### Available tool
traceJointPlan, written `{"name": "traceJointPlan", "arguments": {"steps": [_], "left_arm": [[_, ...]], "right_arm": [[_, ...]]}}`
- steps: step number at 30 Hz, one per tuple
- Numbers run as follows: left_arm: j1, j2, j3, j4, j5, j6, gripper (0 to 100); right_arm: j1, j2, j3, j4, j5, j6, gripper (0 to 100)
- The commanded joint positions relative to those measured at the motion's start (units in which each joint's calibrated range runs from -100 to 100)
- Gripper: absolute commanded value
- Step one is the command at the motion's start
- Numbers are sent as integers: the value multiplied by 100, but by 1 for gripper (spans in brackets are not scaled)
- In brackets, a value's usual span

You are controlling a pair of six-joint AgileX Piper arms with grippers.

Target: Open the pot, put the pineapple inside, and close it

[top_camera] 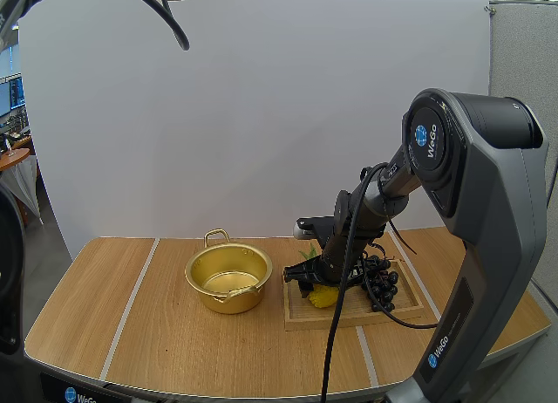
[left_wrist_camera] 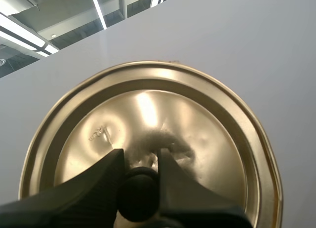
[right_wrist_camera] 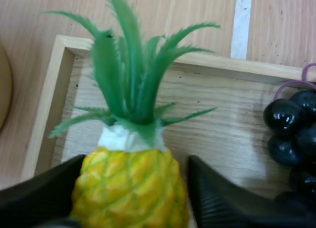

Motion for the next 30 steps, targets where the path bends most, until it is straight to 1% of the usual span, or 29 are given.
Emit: {"name": "traceJointPlan", "arguments": {"steps": [1,2,3,9,14,21,24,30], "left_arm": [[2,-45,-50,9,-262,-43,0],[2,-45,-50,9,-262,-43,0],[2,-45,-50,9,-262,-43,0],[2,-45,-50,9,-262,-43,0],[2,-45,-50,9,-262,-43,0],[2,-45,-50,9,-262,-43,0],[2,-45,-50,9,-262,-43,0],[2,-45,-50,9,-262,-43,0]], "right_arm": [[10,-5,-26,-57,-50,-16,29],[10,-5,-26,-57,-37,-16,7],[10,-5,-26,-57,-37,-16,0],[24,-111,-77,-57,-36,-16,0],[215,-687,-364,-68,256,-43,0],[713,-1426,-978,-105,607,-13,0],[946,-1428,-1287,-105,966,-15,0],[1347,-1160,-1694,-105,956,106,0]]}}
